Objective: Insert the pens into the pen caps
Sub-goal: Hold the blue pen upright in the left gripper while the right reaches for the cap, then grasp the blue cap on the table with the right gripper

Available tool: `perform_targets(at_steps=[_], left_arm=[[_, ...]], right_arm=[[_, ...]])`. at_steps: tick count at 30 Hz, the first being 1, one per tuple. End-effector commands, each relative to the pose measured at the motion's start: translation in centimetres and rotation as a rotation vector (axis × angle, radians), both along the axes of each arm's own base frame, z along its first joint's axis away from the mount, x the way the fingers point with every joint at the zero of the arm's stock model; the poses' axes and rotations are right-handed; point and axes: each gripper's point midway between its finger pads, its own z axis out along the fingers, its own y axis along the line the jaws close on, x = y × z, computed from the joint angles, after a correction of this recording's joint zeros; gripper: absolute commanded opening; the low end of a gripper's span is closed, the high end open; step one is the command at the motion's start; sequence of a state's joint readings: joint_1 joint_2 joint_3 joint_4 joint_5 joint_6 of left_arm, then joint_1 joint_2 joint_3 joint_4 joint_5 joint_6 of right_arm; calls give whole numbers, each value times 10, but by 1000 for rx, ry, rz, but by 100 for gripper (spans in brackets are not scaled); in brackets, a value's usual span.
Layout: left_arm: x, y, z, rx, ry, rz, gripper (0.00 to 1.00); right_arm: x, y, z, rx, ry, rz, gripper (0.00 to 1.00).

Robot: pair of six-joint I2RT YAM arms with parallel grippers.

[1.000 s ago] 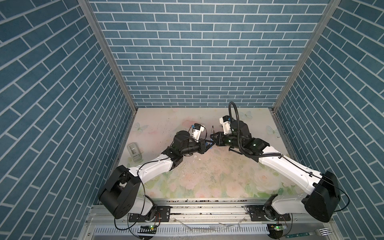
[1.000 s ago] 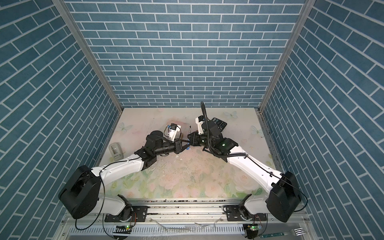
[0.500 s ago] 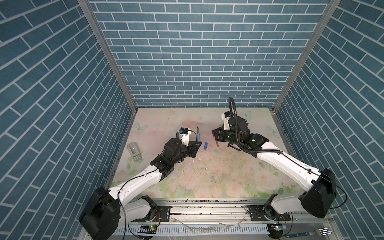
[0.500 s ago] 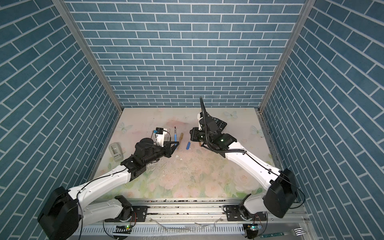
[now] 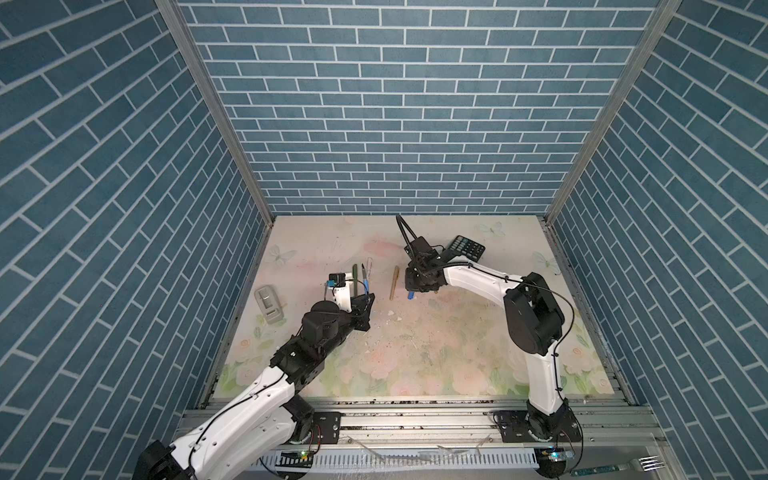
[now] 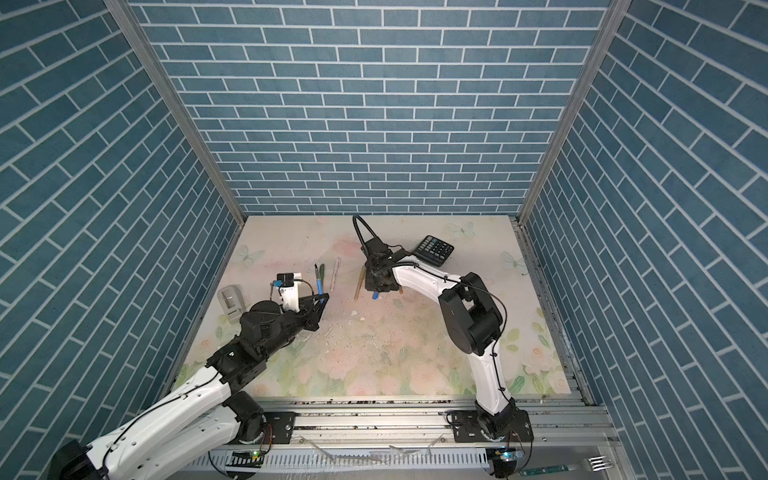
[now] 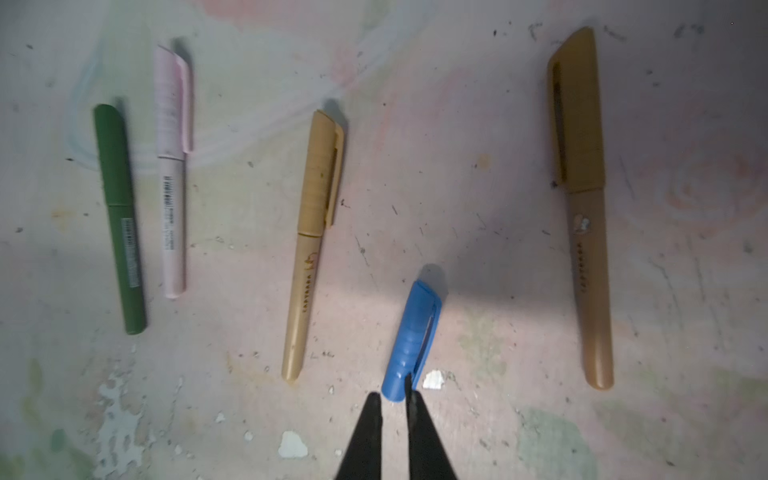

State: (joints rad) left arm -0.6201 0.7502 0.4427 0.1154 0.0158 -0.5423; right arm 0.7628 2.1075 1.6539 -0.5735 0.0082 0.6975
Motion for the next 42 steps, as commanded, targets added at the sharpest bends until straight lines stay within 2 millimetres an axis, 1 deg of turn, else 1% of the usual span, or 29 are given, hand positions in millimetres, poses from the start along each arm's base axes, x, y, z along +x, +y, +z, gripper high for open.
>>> perform_targets(at_steps=[1, 4, 7, 8, 10, 17, 25, 27, 30, 34, 37, 42], left_arm=[[-4, 8, -7, 4, 17, 25, 0], [-6, 11, -10, -7, 16, 36, 0], [-8, 13, -12, -16, 16, 39, 0], [-8, 12, -11, -19, 14, 38, 0], [-8, 12, -12, -19, 14, 36, 0], [-8, 11, -13, -23, 14, 31, 0], [-9, 13, -15, -18, 16, 36, 0], [-8, 13, -15, -18, 16, 37, 0], [-8, 13, -16, -12, 19, 40, 0], [-7, 13, -16, -12, 20, 42, 0], [-6, 12, -16, -12, 20, 39, 0], [-5, 10, -15, -10, 21, 35, 0]], right_arm=[[-1, -5, -5, -52, 40, 2, 19], [-1, -6, -12, -81, 58, -1, 23], [0, -9, -12, -96, 63, -3, 23], [-3, -11, -27, -122, 87, -2, 24], [-4, -12, -32, -134, 97, -2, 24], [1, -9, -40, -152, 103, 9, 24], [4, -11, -50, -180, 104, 23, 23], [5, -10, -49, -178, 95, 31, 22], [5, -3, -41, -136, 86, 46, 22], [7, 9, -22, -48, 46, 63, 28], [7, 17, -14, -1, 36, 81, 30], [4, 21, -17, 17, 56, 91, 30]])
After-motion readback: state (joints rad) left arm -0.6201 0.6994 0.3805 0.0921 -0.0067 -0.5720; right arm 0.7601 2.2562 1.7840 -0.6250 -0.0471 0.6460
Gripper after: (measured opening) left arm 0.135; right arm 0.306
